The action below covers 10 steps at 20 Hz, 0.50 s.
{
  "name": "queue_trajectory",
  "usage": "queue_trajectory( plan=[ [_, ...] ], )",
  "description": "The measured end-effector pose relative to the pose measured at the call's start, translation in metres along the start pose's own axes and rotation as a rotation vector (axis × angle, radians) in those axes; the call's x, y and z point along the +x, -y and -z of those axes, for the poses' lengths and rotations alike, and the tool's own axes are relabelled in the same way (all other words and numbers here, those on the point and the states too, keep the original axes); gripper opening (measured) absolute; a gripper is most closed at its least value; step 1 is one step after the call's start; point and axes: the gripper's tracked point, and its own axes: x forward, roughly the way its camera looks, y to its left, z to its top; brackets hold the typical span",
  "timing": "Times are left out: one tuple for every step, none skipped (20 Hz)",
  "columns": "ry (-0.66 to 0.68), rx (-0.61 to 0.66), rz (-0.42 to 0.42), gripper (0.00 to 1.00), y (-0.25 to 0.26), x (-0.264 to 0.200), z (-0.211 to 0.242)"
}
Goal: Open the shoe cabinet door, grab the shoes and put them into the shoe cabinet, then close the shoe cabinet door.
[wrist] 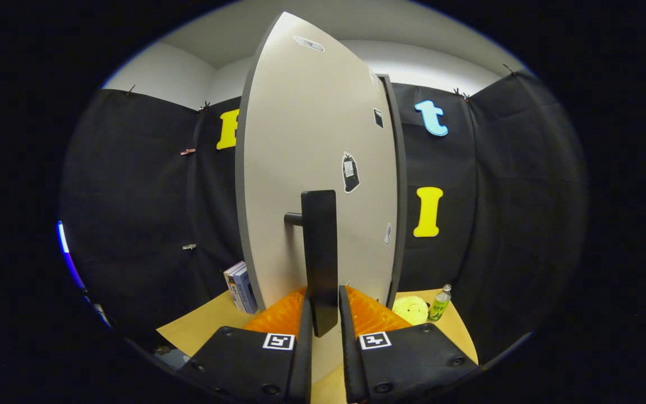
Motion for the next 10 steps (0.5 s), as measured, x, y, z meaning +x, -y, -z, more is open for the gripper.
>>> queue_trajectory(
  plan=[
    [0.000,0.007,0.011,0.27,0.006,-0.005,-0.001],
    [0.000,0.013,0.026,0.27,0.012,-0.009,-0.002],
    [0.002,0.019,0.048,0.27,0.022,-0.014,-0.003],
    [0.004,0.026,0.068,0.27,0.031,-0.020,-0.004],
    [0.005,0.040,0.083,0.27,0.039,-0.030,-0.004],
    [0.008,0.051,0.096,0.26,0.046,-0.042,-0.006],
    [0.023,0.053,0.125,0.26,0.056,-0.051,-0.009],
    [0.038,0.048,0.150,0.26,0.065,-0.059,-0.014],
    [0.051,0.039,0.177,0.26,0.074,-0.070,-0.018],
    [0.062,0.028,0.200,0.26,0.079,-0.078,-0.020]
  ],
)
